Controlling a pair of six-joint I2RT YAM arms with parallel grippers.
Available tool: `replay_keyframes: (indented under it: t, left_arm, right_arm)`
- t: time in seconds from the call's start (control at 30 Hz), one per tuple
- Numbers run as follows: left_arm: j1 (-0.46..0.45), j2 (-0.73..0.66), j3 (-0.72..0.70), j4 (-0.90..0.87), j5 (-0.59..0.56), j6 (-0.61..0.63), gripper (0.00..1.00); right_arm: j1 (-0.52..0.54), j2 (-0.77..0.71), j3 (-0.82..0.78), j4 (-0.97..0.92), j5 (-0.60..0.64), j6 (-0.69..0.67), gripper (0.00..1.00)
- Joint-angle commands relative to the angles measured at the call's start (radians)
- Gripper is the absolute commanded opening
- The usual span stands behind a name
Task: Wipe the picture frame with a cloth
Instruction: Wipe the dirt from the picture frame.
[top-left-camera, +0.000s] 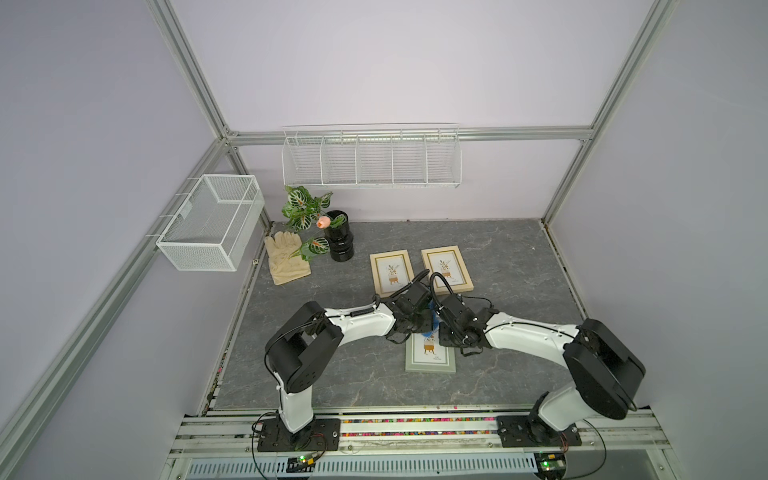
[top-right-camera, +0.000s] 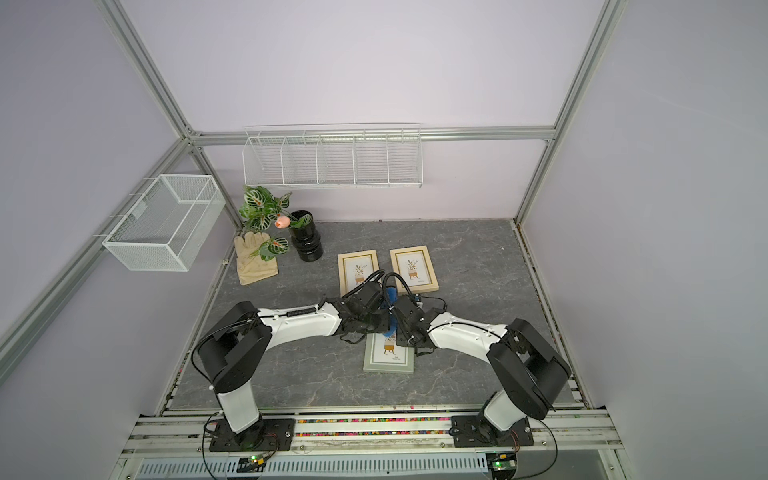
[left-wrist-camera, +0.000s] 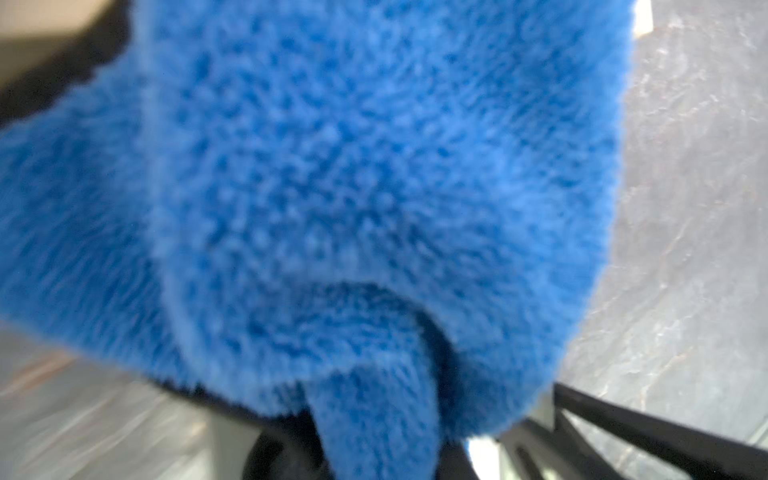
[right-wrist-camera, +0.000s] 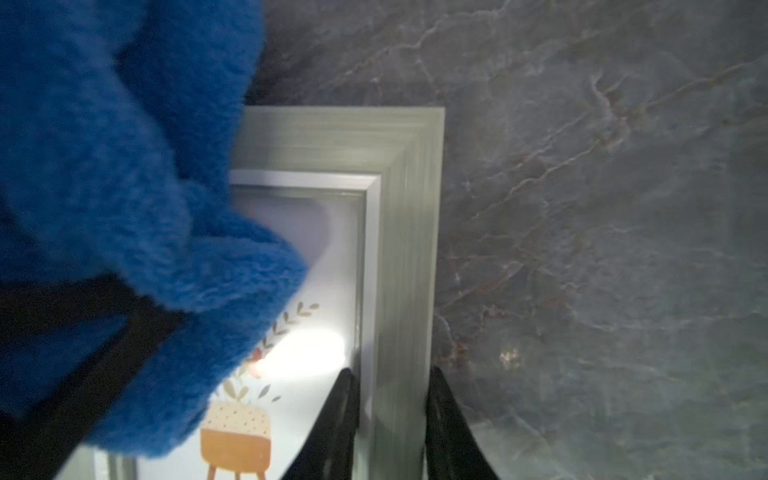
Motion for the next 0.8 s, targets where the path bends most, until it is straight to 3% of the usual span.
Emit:
replay_keyframes:
  t: [0.0, 0.13, 0.33, 0.4, 0.77]
  left_arm:
    - [-0.010, 0.037, 0.026, 0.002, 0.048, 0.007, 0.00]
    - [-0.003, 0.030, 0.021, -0.046, 0.012, 0.020, 0.00]
    - [0.106, -0.088, -0.111, -0.117, -0.089, 0.055, 0.00]
    - [0.122, -0.100, -0.120, -0.118, -0.067, 0.067, 0.00]
    - [0.010, 0.042, 0.058, -0.049, 0.031, 0.017, 0.00]
  right_arm:
    - [-0.004, 0.009, -0.026, -0.076, 0.026, 0.004, 0.18]
    - [-0.003, 0.030, -0.017, -0.074, 0.022, 0.002, 0.18]
    - [-0.005, 0.030, -0.018, -0.075, 0.027, 0.002, 0.18]
    - [-0.004, 0.032, -0.020, -0.072, 0.023, 0.002, 0.18]
    - [-0.005, 0.032, -0.018, -0.071, 0.020, 0.004, 0.18]
